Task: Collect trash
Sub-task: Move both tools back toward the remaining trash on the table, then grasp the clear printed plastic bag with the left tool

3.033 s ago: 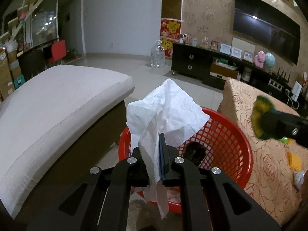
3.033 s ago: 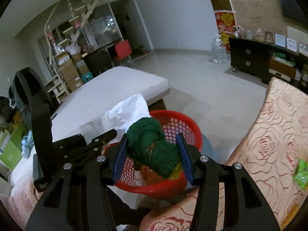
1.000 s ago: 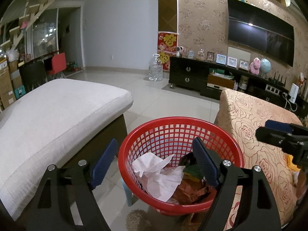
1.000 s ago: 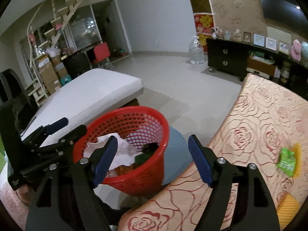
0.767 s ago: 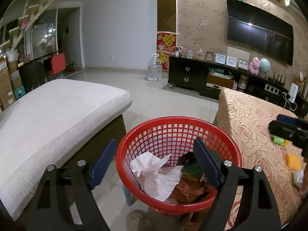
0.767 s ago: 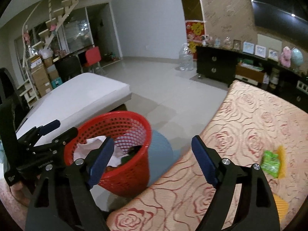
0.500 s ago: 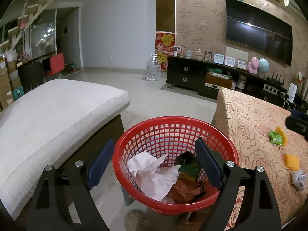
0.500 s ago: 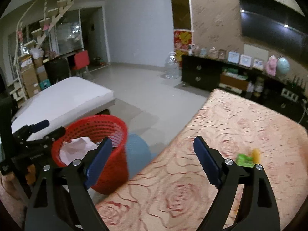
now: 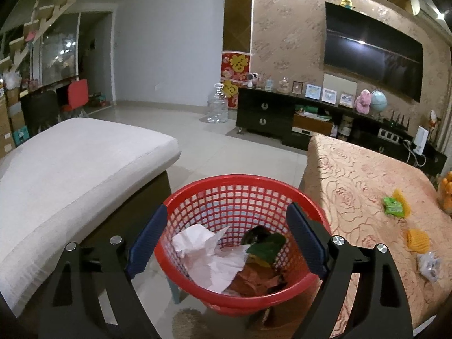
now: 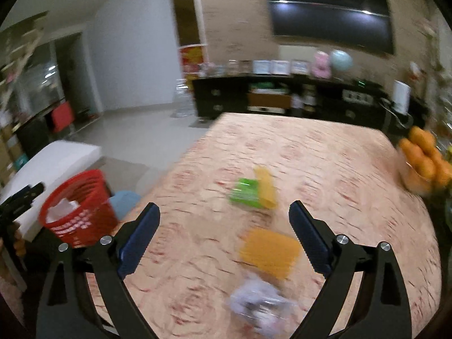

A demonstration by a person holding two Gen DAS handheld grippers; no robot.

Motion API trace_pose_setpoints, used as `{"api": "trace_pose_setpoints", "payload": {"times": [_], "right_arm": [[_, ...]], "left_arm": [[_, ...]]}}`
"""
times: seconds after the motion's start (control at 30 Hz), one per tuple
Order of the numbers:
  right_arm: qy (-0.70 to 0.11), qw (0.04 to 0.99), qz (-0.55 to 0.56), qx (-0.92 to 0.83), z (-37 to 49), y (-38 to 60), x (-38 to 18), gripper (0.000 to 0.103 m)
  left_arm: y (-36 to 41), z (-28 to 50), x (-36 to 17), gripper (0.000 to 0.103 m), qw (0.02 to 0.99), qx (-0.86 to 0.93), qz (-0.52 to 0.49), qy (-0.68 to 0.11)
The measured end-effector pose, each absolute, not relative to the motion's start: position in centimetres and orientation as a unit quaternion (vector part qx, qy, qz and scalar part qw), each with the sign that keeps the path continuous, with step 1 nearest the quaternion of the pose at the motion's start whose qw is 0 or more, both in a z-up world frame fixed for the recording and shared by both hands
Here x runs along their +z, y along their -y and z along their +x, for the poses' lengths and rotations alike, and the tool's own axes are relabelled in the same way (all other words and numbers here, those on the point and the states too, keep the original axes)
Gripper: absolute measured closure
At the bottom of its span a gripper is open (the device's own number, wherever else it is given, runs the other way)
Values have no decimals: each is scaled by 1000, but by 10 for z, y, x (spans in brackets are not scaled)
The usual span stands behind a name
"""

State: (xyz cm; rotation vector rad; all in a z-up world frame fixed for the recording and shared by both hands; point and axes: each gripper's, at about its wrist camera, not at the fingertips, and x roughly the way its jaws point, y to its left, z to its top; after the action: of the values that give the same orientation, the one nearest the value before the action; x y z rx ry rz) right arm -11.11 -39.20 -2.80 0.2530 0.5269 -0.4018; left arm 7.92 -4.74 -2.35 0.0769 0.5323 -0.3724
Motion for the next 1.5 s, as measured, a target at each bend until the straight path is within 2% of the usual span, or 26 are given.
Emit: {"api": "trace_pose_setpoints", "payload": {"times": [0.33,0.7,0.9,1.5], "right_arm": [[-266,905,174,-284,-151,444,-55,13],[-262,900,191,-290,-161,458,-62,13],[-256,899,203,-290,-166,466,-62,13],[-225,895,244,-299,-188,488,-61,13]], "left_arm": [[88,57,-29,20,937,-226,72,-258],[148,19,-54,20,898,-312,107,-291],[193,-8,-76,20,860,-374,137,-319],[344,-97,-107,20,742,-543,214,-330]]}}
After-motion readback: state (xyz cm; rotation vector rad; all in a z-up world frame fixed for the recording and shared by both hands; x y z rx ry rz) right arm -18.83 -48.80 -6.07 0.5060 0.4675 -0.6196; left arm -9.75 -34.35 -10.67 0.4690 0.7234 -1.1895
